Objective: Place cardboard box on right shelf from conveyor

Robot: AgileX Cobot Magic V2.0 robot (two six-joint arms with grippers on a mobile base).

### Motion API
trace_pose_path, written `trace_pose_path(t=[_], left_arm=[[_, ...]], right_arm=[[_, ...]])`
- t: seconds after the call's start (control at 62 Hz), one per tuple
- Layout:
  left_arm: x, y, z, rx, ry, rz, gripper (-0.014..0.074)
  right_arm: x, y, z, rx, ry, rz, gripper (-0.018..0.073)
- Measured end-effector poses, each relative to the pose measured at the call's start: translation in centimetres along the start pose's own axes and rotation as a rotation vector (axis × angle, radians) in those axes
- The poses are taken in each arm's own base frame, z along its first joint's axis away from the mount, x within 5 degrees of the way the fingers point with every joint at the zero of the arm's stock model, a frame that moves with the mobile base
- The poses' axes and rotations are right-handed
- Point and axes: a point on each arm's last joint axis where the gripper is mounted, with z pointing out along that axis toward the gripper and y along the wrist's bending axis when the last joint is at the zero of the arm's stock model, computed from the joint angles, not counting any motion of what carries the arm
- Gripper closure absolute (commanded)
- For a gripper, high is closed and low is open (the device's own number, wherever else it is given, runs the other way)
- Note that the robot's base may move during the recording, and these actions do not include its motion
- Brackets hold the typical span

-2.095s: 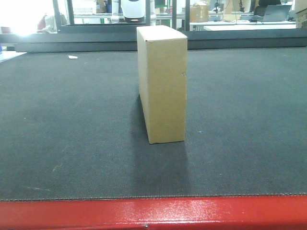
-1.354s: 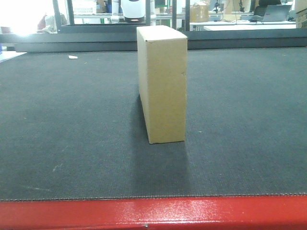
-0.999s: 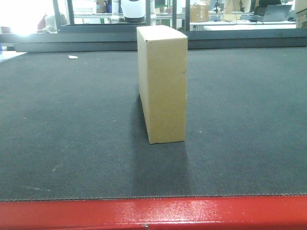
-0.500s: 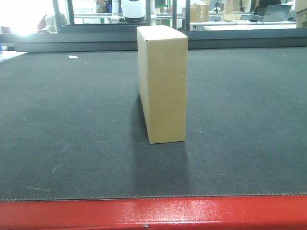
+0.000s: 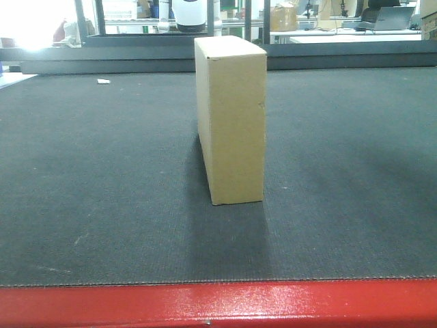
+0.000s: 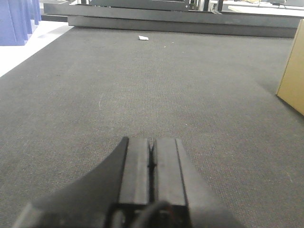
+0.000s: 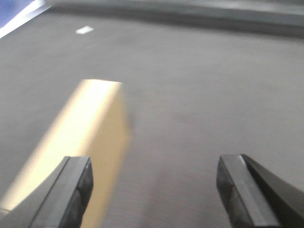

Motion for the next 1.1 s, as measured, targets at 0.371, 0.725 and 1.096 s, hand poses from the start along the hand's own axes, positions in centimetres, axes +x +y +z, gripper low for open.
trace_pose_path(t=[0.371, 0.725, 1.096], left_arm=[[0.0, 0.0, 0.0, 0.0, 0.0, 0.0, 0.0713], [0.0, 0.0, 0.0, 0.0, 0.0, 0.0, 0.0713], [0.0, 0.0, 0.0, 0.0, 0.0, 0.0, 0.0713]], right_arm=[[-2.6, 8.0, 11.9, -0.072, 0.347, -0.001, -0.0072], [-0.5, 10.1, 17.7, 0.108, 0.5, 0.046, -0.0072], [1.3, 10.2, 19.8, 0.153, 0.543, 0.067, -0.0072]])
